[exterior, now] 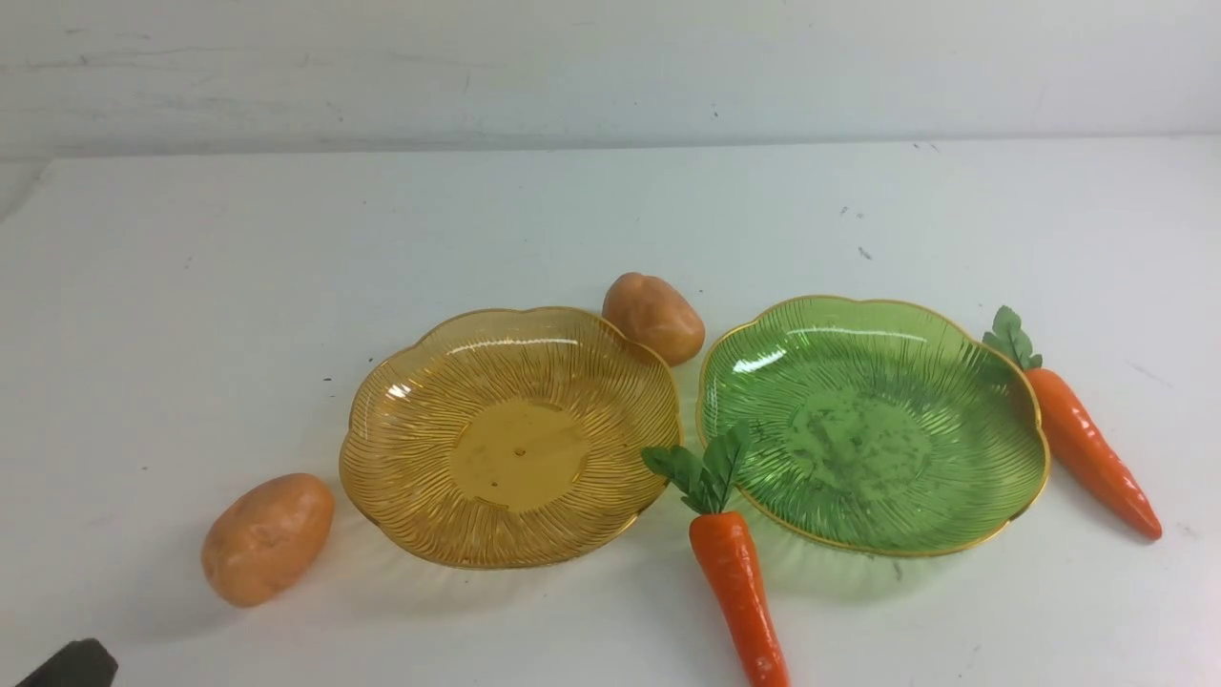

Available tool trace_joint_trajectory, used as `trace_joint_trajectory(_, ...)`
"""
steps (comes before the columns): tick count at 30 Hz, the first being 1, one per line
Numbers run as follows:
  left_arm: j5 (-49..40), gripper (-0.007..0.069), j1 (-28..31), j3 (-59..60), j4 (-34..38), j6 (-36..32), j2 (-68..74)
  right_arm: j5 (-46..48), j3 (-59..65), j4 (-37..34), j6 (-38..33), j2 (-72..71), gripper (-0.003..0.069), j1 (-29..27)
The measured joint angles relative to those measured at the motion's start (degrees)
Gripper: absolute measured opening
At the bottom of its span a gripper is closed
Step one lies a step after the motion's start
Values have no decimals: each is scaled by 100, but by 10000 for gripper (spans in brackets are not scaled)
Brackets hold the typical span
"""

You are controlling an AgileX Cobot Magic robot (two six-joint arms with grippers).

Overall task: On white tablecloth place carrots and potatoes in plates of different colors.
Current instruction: 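Put the potatoes from the left side into the left plate with the left gripper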

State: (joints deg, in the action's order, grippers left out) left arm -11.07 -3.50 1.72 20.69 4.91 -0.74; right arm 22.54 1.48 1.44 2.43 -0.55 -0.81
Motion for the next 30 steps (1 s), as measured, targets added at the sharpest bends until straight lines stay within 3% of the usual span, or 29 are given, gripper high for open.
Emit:
trace_joint_trajectory(6, 1320, -4, 0, 5, 933, 58, 0, -185, 0, -233, 114, 0, -15, 0)
trace_joint_trajectory(8, 1986, -4, 0, -159, 1263, 64, 0, -675, 0, -716, 329, 0, -15, 0)
trace_joint_trajectory(11, 1892, -4, 0, -912, 1236, -114, 34, -1275, 5, -1349, 613, 0, -15, 0)
trace_joint_trajectory(16, 371, -4, 0, -2708, 901, -761, 929, -2032, 5, -2642, 1197, 0, -15, 0)
trace_joint_trajectory(19, -1752, -4, 0, -3797, 680, -1056, 2294, -2163, 5, -3131, 1314, 0, -15, 0)
trace_joint_trajectory(20, -1752, -4, 0, -3847, 680, -1061, 2476, -2163, 5, -3146, 1314, 0, -15, 0)
trace_joint_trajectory(21, -2351, -4, 0, -4071, 557, -1091, 2849, -2163, 5, -3200, 1316, 0, -15, 0)
trace_joint_trajectory(23, -3710, -4, 0, -4499, -67, -1224, 4123, -2176, 6, -3299, 1334, 0, -15, 0)
trace_joint_trajectory(27, -4241, -4, 0, -4755, -753, -1305, 5303, -2046, 6, -3304, 1334, 0, -15, 6)
trace_joint_trajectory(30, -4382, -4, 0, -5082, -1260, -1329, 6253, -761, -306, -3299, 1210, 0, -15, 174)
